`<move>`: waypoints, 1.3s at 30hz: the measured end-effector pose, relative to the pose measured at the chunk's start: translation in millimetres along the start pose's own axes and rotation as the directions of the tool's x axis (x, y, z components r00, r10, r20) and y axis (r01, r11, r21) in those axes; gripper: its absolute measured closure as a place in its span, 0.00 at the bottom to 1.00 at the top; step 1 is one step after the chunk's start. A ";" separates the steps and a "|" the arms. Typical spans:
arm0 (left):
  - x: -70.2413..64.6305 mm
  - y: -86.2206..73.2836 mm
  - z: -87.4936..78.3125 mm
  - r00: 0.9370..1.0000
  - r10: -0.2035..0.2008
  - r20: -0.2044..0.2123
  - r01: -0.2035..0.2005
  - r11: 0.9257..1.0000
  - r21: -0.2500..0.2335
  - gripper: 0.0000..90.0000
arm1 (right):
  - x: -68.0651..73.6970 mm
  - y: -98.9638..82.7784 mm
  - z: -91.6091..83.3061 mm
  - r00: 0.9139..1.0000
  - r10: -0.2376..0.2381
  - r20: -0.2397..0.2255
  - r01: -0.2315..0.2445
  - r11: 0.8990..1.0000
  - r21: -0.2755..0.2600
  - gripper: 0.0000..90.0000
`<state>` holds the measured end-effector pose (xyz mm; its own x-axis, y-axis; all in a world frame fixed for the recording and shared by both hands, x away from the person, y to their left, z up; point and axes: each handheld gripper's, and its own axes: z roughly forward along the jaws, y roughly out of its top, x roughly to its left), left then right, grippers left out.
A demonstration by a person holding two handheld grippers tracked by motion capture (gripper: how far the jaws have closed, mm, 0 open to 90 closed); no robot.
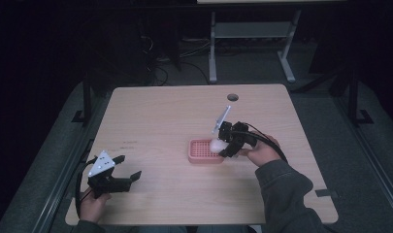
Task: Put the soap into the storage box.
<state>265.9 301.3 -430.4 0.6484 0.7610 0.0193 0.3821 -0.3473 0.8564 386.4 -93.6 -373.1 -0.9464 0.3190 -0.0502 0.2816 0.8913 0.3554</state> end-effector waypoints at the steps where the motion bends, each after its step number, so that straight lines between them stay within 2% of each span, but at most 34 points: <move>1: 0.0 0.1 -0.1 1.000 -0.003 0.001 0.003 1.000 -0.002 0.16 | 0.0 1.5 0.5 1.000 0.000 -0.003 0.000 1.000 0.000 0.55; 23: 0.9 -0.2 -0.7 1.000 -0.009 -0.002 0.009 1.000 -0.009 0.16 | -5.7 28.9 4.8 0.999 -0.037 -0.017 0.036 0.999 -0.006 0.55; 39: 1.4 -0.1 -0.7 1.000 -0.008 -0.004 0.008 1.000 -0.007 0.16 | -9.3 39.1 21.7 0.998 -0.050 -0.032 0.050 0.999 0.005 0.55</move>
<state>266.4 302.8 -430.1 0.6431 0.7656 0.0146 0.3825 -0.3377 0.8600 409.6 -54.7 -379.0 -0.9638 0.2638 -0.0377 0.2348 0.9075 0.3483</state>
